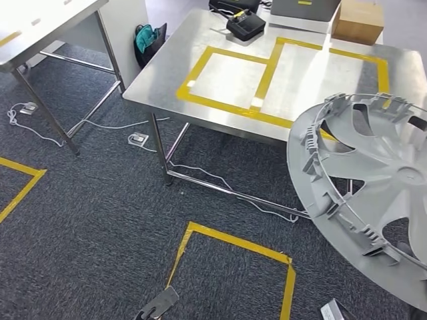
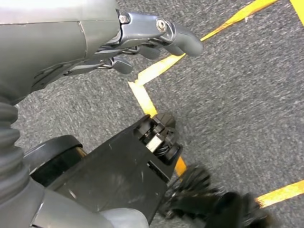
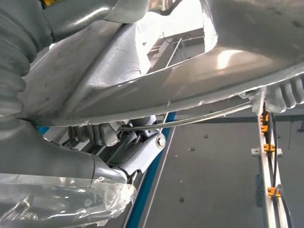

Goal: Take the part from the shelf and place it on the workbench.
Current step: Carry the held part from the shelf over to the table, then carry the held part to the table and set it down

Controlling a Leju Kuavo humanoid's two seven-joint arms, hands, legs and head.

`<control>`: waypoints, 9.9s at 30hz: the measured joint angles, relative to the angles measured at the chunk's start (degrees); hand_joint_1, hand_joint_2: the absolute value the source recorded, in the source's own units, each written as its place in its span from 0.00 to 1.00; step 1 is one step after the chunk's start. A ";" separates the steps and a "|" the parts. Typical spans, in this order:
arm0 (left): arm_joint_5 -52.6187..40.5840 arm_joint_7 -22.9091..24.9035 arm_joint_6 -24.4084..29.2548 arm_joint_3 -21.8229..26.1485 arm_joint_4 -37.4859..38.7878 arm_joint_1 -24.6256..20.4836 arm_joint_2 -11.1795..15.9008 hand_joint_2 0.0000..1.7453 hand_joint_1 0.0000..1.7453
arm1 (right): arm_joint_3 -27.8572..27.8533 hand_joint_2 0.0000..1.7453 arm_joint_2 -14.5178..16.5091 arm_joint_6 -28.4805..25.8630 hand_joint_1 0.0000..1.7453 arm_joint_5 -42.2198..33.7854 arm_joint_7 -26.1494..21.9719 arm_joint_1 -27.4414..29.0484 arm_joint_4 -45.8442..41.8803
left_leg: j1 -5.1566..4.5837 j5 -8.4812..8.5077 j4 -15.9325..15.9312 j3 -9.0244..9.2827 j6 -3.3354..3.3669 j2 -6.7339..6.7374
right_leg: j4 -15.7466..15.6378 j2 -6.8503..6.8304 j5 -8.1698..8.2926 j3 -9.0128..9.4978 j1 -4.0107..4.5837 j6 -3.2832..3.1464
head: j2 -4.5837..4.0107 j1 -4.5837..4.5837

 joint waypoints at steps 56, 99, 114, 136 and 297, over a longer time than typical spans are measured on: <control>1.61 1.07 1.01 0.40 -0.85 -0.30 -0.06 1.00 0.00 | 2.07 1.00 -0.01 -0.01 1.00 0.06 1.41 1.53 -1.19 | -1.56 1.62 0.30 -2.70 0.47 -0.11 | -12.98 2.10 8.62 5.21 1.11 -1.50 | 0.03 -0.01; 3.40 1.98 4.98 1.06 -0.84 0.17 -0.86 1.00 0.00 | 2.05 1.00 0.00 -0.03 1.00 0.03 4.84 2.19 2.32 | -1.34 -2.46 0.41 1.91 -0.59 0.15 | -13.75 -0.42 11.77 3.06 0.91 -1.58 | 0.02 0.26; 2.99 2.80 6.90 1.23 -0.84 0.05 -0.36 1.00 0.00 | 2.03 1.00 0.00 -0.04 1.00 0.04 10.21 3.34 4.99 | -1.61 -1.49 -1.61 1.97 0.58 0.11 | -14.72 -0.26 12.84 2.63 0.55 -1.28 | 0.02 0.05; 1.61 2.60 8.13 2.55 -0.83 0.56 0.19 1.00 0.00 | -3.22 1.00 0.00 -0.04 1.00 -13.59 13.10 6.15 16.13 | -0.67 -2.11 -3.28 4.20 -0.55 -3.53 | -14.99 1.43 14.06 1.72 -0.25 -1.13 | 0.02 0.37; -8.47 7.08 0.93 -6.64 -0.85 -4.09 0.51 1.00 0.00 | 30.85 1.00 -44.39 16.65 1.00 -5.77 28.23 -14.34 47.04 | -1.62 -1.58 -2.80 4.02 -0.90 -3.08 | -15.86 1.67 15.48 2.55 -1.10 -0.35 | 0.02 0.40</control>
